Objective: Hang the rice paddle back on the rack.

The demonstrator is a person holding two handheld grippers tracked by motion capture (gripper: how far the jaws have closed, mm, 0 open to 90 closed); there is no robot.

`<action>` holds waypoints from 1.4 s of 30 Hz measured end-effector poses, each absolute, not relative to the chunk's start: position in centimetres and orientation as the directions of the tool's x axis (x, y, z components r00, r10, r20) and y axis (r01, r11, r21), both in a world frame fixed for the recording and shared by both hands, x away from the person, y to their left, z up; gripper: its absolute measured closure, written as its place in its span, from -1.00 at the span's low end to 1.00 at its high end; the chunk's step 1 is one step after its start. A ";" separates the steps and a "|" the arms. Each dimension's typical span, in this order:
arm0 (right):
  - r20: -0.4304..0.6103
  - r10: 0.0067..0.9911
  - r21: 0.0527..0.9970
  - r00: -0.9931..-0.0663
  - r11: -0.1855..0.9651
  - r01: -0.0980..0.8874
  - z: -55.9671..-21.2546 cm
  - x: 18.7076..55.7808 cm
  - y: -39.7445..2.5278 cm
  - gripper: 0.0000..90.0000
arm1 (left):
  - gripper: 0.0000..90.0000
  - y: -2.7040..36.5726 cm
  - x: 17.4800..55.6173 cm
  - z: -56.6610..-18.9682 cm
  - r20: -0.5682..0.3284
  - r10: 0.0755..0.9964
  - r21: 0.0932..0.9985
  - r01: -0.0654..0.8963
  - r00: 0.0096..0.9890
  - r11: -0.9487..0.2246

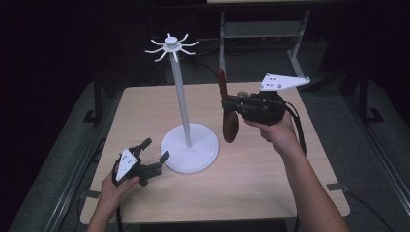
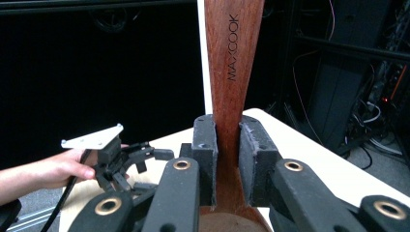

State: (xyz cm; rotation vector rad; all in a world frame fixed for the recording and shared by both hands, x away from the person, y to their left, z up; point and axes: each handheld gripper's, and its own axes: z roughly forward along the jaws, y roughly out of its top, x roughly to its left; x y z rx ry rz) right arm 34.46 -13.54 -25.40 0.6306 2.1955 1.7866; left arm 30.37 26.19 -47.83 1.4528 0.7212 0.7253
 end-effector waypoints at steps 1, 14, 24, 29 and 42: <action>0.081 0.469 0.972 -0.880 0.159 0.174 -25.2 34.5 -13.4 0.73 | -0.71 26.2 30.4 -47.8 0.006 0.799 1.000 0.000 0.601 -0.007; 0.059 0.440 0.981 -0.896 0.141 0.134 -22.7 35.2 -11.6 0.73 | -0.71 26.2 30.4 -47.8 0.006 0.799 1.000 0.000 0.601 -0.007; 0.067 0.423 0.983 -0.904 0.127 0.133 -22.0 35.9 -10.1 0.73 | -0.71 26.2 30.4 -47.8 0.006 0.799 1.000 0.000 0.601 -0.008; 0.071 0.419 0.983 -0.905 0.123 0.134 -21.9 36.3 -9.6 0.73 | -0.71 26.2 30.4 -47.8 0.007 0.799 1.000 0.000 0.601 -0.009; 0.068 0.415 0.983 -0.907 0.125 0.131 -21.4 36.7 -8.7 0.73 | -0.71 26.2 30.4 -47.8 0.008 0.799 1.000 0.000 0.602 -0.010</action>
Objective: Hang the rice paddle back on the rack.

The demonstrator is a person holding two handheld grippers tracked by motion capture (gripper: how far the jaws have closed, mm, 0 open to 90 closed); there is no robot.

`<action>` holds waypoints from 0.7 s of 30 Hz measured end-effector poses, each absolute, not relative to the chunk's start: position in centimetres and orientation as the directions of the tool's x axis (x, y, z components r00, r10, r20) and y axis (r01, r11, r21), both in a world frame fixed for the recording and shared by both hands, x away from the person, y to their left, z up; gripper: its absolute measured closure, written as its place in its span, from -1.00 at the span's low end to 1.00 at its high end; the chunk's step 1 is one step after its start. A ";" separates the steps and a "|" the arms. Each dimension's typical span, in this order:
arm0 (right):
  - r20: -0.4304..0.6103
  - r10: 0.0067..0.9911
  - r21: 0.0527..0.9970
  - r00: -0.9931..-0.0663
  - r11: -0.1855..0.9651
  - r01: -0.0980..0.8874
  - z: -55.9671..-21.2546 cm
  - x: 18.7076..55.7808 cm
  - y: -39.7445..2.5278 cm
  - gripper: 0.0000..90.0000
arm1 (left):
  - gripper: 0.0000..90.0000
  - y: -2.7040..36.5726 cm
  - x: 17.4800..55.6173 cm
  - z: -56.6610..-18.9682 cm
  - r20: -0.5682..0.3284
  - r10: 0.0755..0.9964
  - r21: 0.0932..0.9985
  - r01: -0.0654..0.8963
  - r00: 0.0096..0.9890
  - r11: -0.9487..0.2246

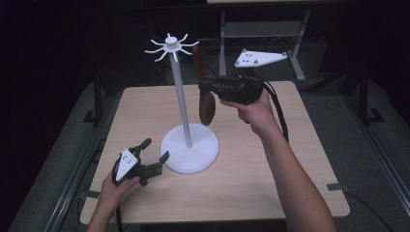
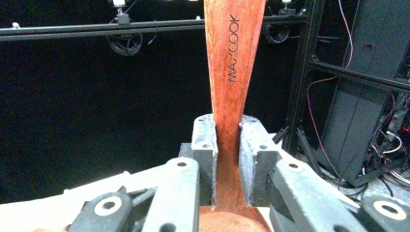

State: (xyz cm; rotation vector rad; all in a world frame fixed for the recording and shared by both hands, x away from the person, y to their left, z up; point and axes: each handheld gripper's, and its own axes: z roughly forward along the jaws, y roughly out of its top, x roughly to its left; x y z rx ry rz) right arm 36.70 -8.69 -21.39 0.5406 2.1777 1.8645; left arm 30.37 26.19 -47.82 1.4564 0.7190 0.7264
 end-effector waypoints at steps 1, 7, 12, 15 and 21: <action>0.068 0.416 0.983 -0.907 0.126 0.131 -21.4 36.7 -8.6 0.73 | -0.71 26.2 30.4 -47.8 0.007 0.799 1.000 -0.001 0.601 -0.008; 0.072 0.419 0.982 -0.905 0.129 0.138 -21.5 37.0 -8.0 0.73 | -0.71 26.2 30.4 -47.8 0.006 0.798 1.000 -0.003 0.603 -0.006; 0.070 0.417 0.980 -0.906 0.140 0.140 -21.6 37.1 -7.7 0.69 | -0.71 26.2 30.4 -47.8 0.006 0.798 1.000 -0.005 0.603 -0.004; 0.079 0.406 0.980 -0.911 0.134 0.145 -21.5 37.1 -7.8 0.61 | -0.71 26.2 30.4 -47.8 0.006 0.798 1.000 -0.004 0.603 -0.005; 0.076 0.400 0.979 -0.914 0.145 0.145 -21.5 36.7 -8.2 0.53 | -0.71 26.2 30.4 -47.8 0.014 0.800 1.000 -0.001 0.600 -0.016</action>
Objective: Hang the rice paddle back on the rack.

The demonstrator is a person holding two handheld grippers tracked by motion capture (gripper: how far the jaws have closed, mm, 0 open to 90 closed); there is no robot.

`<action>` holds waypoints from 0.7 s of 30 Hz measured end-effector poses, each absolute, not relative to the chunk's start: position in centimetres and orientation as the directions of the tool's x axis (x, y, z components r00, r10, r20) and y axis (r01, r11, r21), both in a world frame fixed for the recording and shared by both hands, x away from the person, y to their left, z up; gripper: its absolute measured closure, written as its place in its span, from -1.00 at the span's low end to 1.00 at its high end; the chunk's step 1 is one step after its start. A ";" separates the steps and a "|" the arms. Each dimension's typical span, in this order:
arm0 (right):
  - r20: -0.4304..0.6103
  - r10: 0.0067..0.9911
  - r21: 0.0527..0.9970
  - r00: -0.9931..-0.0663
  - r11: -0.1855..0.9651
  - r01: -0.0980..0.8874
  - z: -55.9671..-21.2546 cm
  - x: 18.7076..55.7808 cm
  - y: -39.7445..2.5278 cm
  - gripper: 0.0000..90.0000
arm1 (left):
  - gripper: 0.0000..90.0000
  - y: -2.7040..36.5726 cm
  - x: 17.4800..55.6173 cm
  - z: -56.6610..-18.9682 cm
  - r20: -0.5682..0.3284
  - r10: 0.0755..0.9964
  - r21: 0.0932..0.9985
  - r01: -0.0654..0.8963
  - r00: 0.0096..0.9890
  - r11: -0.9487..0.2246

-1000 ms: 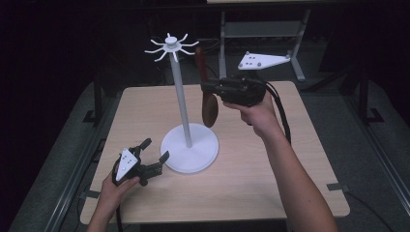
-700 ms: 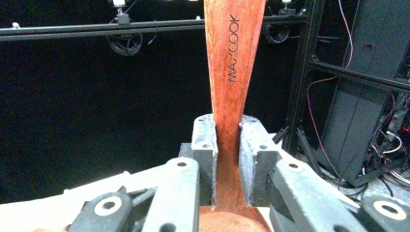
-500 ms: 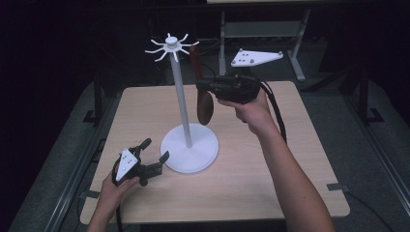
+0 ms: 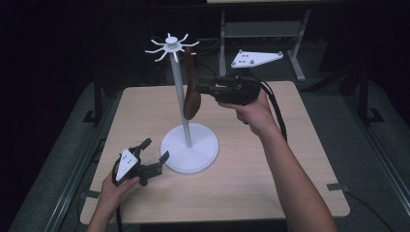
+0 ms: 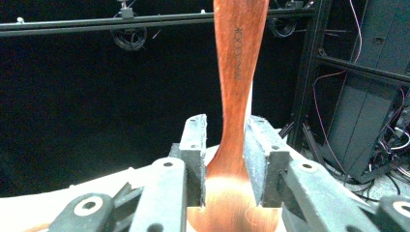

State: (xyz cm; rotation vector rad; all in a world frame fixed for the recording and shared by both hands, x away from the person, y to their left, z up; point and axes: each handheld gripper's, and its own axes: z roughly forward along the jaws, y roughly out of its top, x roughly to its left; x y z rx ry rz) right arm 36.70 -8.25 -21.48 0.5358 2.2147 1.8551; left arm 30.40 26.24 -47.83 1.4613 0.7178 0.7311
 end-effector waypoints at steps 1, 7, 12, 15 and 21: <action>0.076 0.400 0.979 -0.914 0.145 0.145 -21.5 36.7 -8.2 0.53 | -0.71 26.2 30.4 -47.8 0.014 0.800 1.000 -0.001 0.600 -0.016; 0.086 0.411 0.969 -0.908 0.176 0.171 -22.2 36.5 -9.0 0.43 | -0.71 26.1 30.5 -47.8 0.014 0.800 1.000 0.003 0.600 -0.020; 0.092 0.442 0.957 -0.892 0.207 0.201 -23.2 36.2 -10.2 0.32 | -0.71 26.1 30.4 -47.8 0.003 0.799 1.000 -0.003 0.602 -0.002; 0.095 0.452 0.954 -0.887 0.214 0.211 -23.6 36.2 -10.6 0.27 | -0.71 26.1 30.5 -47.8 0.006 0.798 1.000 -0.004 0.602 -0.004; 0.097 0.479 0.946 -0.873 0.229 0.231 -24.7 36.2 -11.8 0.17 | -0.71 26.1 30.5 -47.8 0.008 0.800 1.000 -0.002 0.601 -0.009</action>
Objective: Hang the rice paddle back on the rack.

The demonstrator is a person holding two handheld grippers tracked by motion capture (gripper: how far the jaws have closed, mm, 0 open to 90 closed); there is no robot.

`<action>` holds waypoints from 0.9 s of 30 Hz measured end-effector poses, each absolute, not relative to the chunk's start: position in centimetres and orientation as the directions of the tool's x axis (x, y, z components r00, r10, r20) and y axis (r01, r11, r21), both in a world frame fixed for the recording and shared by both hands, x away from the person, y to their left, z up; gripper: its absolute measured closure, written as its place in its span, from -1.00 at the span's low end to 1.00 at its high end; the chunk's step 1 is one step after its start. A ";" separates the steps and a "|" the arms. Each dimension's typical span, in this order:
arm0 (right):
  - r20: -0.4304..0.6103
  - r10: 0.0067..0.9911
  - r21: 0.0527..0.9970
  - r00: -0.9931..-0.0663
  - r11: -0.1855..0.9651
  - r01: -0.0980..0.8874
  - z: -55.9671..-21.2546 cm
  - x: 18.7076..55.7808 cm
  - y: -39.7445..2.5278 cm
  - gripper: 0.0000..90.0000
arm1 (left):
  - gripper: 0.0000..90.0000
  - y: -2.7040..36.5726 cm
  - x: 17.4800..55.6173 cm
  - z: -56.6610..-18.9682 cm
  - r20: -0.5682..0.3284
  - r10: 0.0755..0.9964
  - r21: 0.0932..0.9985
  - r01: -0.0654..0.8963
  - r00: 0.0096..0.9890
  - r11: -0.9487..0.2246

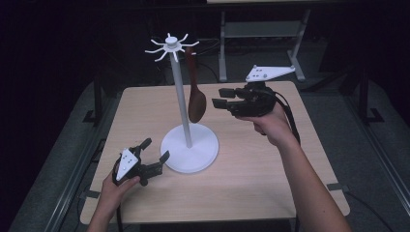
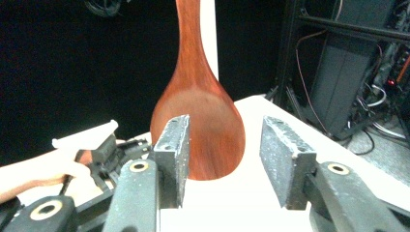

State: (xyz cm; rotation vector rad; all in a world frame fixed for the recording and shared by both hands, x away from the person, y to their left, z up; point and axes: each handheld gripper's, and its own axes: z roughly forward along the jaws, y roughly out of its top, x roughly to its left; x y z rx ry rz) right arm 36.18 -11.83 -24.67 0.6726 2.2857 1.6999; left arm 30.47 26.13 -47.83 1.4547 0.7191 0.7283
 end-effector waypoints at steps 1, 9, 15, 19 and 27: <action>0.101 0.488 0.943 -0.867 0.230 0.239 -25.0 36.1 -12.2 0.14 | -0.71 26.0 30.5 -47.8 0.000 0.800 1.000 -0.004 0.600 0.003; 0.113 0.528 0.936 -0.842 0.228 0.269 -26.6 36.0 -13.9 0.07 | -0.71 26.1 30.4 -47.8 0.003 0.800 1.000 -0.004 0.600 -0.001; 0.134 0.560 0.922 -0.818 0.231 0.310 -28.5 35.9 -15.3 0.06 | -0.71 26.1 30.5 -47.9 0.003 0.800 1.000 -0.005 0.600 0.001; 0.143 0.582 0.911 -0.800 0.239 0.337 -30.3 35.7 -16.4 0.04 | -0.71 26.1 30.5 -47.8 0.003 0.800 1.000 -0.004 0.600 0.000; 0.155 0.622 0.878 -0.768 0.269 0.396 -33.8 35.1 -17.9 0.01 | -0.71 26.0 30.4 -47.9 0.002 0.800 1.000 -0.005 0.600 0.001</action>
